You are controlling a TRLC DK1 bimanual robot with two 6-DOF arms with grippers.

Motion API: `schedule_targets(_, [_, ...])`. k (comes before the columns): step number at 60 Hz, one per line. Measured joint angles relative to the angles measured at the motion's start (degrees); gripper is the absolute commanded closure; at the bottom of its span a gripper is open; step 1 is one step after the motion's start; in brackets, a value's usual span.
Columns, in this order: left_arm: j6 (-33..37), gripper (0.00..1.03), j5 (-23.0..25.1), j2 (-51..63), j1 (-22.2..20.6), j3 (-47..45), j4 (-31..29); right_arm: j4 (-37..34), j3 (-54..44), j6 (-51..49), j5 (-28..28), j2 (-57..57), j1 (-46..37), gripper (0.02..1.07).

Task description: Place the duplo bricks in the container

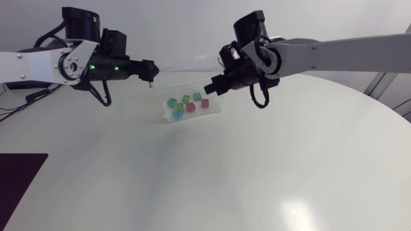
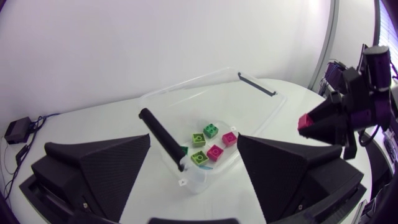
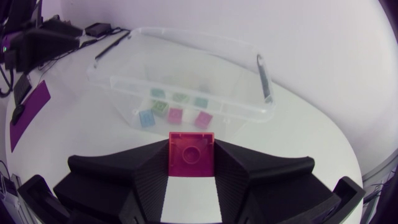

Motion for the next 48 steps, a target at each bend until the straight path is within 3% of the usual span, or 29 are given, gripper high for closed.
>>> schedule_targets(24, [1.51,0.05,-0.33,-14.49,1.86,-14.71,-0.81,5.25,9.64,0.42,3.61,7.82,0.0,0.75])
schedule_targets(48, [1.49,0.05,-0.35,-18.91,2.58,-18.23,-0.76,10.69,13.53,0.61,6.51,10.8,0.02,0.75])
